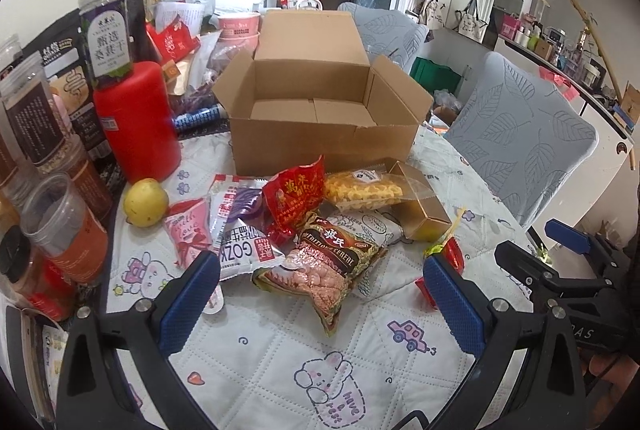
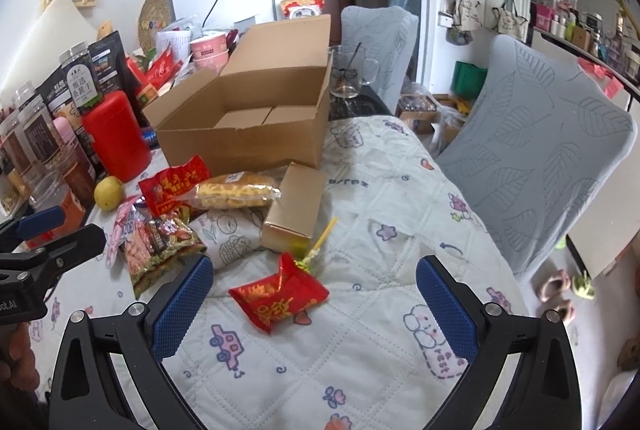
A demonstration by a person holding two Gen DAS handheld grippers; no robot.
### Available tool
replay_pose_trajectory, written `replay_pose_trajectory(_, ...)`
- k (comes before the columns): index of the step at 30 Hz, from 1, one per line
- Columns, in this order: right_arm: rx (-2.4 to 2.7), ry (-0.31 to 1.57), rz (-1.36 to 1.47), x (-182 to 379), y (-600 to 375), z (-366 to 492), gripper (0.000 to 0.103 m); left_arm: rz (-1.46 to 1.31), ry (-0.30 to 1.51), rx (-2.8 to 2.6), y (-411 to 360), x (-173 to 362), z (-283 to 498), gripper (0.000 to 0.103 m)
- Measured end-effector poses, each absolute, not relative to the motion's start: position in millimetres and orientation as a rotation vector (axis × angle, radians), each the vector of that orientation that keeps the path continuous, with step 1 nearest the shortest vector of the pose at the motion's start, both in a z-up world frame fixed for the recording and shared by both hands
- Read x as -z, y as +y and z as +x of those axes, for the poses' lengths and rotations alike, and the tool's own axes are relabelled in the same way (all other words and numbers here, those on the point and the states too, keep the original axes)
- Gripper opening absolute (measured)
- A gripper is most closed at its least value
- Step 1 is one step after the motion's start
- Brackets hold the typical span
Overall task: Organize snacks
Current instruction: 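Grasp the brown cereal bag with the left tool while the right tool grasps the red candy packet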
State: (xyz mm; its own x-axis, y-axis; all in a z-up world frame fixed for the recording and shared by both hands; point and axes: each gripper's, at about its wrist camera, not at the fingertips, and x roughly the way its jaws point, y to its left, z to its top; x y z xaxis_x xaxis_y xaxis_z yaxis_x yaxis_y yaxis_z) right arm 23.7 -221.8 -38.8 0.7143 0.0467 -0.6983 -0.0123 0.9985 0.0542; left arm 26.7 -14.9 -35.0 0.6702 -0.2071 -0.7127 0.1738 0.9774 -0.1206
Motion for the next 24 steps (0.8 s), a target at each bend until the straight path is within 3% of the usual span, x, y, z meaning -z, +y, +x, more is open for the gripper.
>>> replay_pose_trajectory(13, -0.080, 0.851, 0.059, 75.1, -224.0, 41.3, 0.103, -0.071, 0.891, 0.285, -18.6, 70.4, 55.5, 0.102)
replay_pose_trajectory(20, -0.143, 0.885, 0.064, 91.7, -221.4, 47.9, 0.103, -0.074, 0.964, 0.339, -23.5, 91.7, 73.1, 0.088)
replay_pose_trajectory(24, -0.180, 0.891, 0.046, 98.7, -214.5, 52.5, 0.103, -0.071, 1.001, 0.360, -26.3, 103.8, 79.2, 0.086)
